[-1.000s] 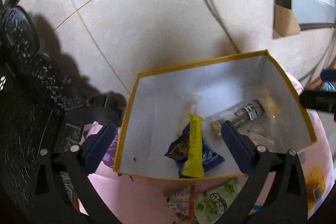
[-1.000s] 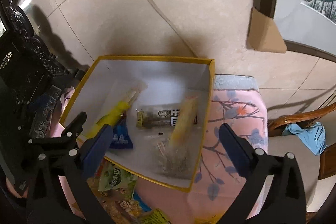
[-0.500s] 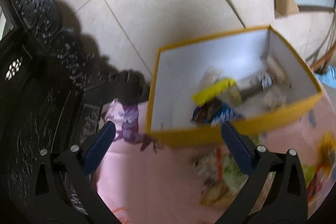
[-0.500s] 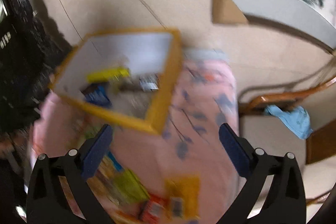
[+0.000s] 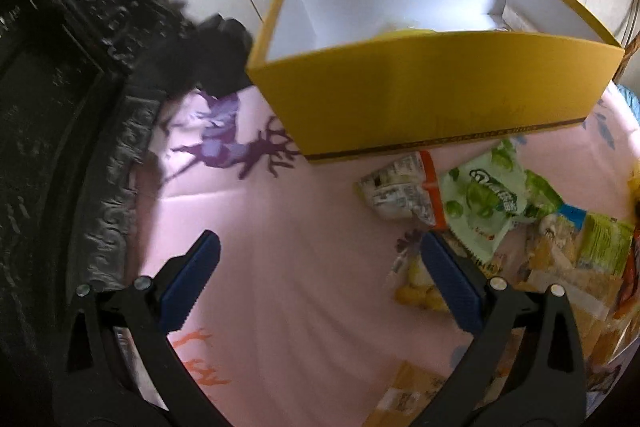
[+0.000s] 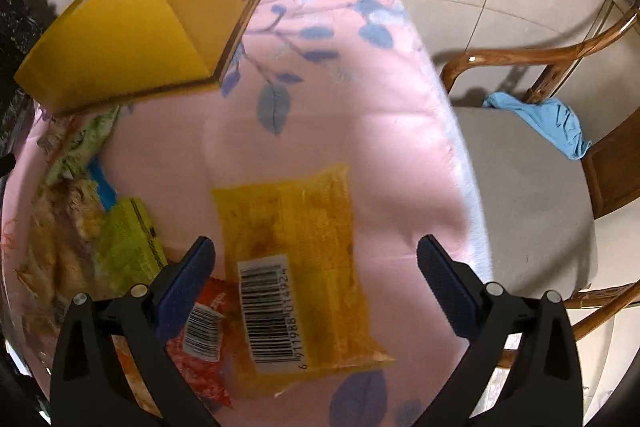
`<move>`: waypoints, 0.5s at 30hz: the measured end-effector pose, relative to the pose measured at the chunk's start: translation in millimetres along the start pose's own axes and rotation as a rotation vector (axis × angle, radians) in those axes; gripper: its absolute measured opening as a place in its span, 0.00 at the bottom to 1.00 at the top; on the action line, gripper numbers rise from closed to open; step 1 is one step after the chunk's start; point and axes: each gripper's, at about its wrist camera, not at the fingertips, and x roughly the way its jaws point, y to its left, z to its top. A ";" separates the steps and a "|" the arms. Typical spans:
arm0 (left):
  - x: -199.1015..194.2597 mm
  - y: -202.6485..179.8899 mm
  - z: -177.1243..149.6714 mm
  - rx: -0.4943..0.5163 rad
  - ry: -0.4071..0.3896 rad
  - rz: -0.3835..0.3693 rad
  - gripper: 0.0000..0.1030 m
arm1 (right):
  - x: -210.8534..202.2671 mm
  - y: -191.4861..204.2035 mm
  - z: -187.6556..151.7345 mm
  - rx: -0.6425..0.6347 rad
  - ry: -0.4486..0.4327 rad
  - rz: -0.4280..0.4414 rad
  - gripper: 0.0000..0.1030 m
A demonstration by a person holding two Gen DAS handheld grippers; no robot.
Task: Organize snacks
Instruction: 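Lower the right tool and grasp the yellow barcode packet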
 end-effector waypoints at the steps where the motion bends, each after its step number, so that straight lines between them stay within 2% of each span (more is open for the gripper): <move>1: 2.6 -0.3 1.4 -0.007 0.001 -0.008 0.98 | -2.9 3.8 -1.7 -0.024 -0.028 -0.027 0.73; 2: 5.9 -2.1 4.6 -0.012 0.001 -0.015 0.98 | -4.8 7.8 -1.9 -0.053 -0.033 -0.034 0.55; 3: 8.3 -4.0 6.6 -0.012 -0.002 -0.025 0.98 | -5.7 9.4 -2.4 -0.061 -0.030 -0.027 0.48; 5: 13.4 -10.7 9.5 0.002 0.002 -0.037 0.98 | -8.9 6.6 -2.2 -0.037 -0.015 0.016 0.43; 10: 33.0 -34.3 16.3 0.069 0.030 -0.033 0.98 | -22.1 1.1 -3.6 -0.012 -0.028 0.024 0.42; 13: 43.9 -39.2 20.2 0.039 0.057 -0.022 0.98 | -27.1 -3.9 -5.1 -0.008 -0.026 0.007 0.42; 15: 46.2 -37.8 23.0 0.010 0.057 -0.054 0.98 | -29.0 -6.6 -8.5 -0.008 -0.022 -0.006 0.42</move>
